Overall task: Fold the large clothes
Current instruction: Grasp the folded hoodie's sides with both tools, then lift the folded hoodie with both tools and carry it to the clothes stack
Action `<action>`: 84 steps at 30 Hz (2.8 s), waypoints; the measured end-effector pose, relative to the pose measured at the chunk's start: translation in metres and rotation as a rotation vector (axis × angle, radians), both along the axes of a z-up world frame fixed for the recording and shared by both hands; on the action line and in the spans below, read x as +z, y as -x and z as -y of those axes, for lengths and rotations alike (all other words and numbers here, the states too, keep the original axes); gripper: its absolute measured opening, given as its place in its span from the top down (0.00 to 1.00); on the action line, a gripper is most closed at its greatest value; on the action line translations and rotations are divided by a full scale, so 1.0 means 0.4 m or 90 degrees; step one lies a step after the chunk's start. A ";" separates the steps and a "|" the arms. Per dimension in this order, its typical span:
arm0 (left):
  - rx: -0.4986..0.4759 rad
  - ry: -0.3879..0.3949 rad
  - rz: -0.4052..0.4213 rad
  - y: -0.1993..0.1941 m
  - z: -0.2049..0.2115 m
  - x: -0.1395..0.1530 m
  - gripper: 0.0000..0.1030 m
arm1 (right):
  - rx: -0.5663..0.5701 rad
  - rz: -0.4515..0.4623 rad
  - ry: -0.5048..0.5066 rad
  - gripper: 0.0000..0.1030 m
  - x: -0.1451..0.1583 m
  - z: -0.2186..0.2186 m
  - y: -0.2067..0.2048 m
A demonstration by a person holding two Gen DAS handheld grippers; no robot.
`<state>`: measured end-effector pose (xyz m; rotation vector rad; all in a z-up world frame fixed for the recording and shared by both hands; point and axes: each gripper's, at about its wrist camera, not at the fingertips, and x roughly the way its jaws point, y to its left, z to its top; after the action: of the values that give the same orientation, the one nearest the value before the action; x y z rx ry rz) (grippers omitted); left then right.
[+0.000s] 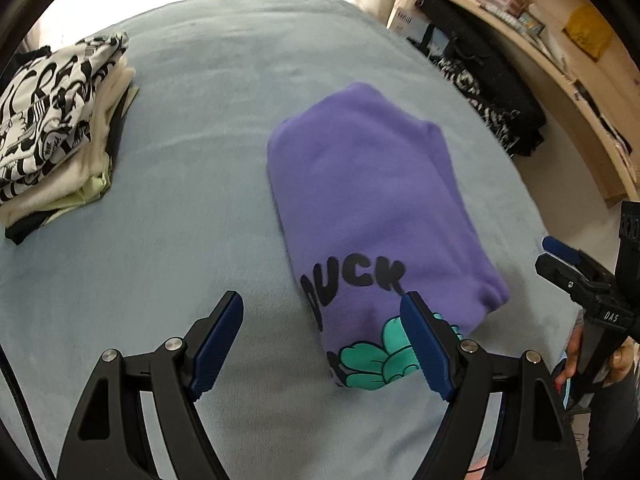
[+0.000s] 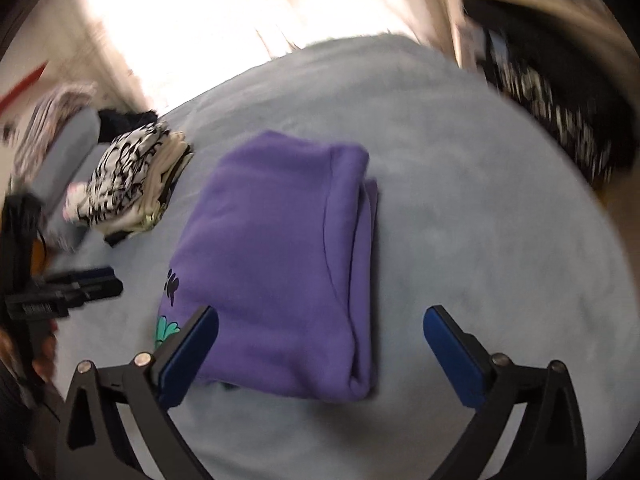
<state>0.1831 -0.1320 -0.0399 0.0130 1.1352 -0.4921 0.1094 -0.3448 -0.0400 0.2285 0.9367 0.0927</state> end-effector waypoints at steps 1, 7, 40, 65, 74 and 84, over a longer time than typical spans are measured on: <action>-0.003 0.009 0.010 0.006 0.000 0.007 0.23 | 0.014 0.016 0.018 0.00 0.013 -0.006 0.002; -0.025 0.058 0.000 -0.004 0.015 0.012 0.23 | -0.002 -0.012 0.147 0.00 0.035 -0.024 -0.047; -0.001 0.282 -0.149 -0.205 0.089 -0.338 0.00 | 0.195 -0.154 -0.347 0.00 -0.358 0.043 -0.333; -0.058 0.271 -0.172 -0.230 0.155 -0.368 0.00 | 0.181 -0.130 -0.376 0.08 -0.328 0.029 -0.329; -0.089 0.287 -0.092 -0.156 0.097 -0.185 0.01 | 0.188 -0.063 -0.338 0.08 -0.147 -0.083 -0.266; -0.036 0.281 0.002 -0.115 -0.226 0.134 0.01 | 0.268 0.012 -0.319 0.08 0.149 -0.417 -0.290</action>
<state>0.2290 -0.0415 0.0135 -0.3384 1.0057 -0.7850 0.2255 -0.1779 0.0196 0.4882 0.9203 0.7218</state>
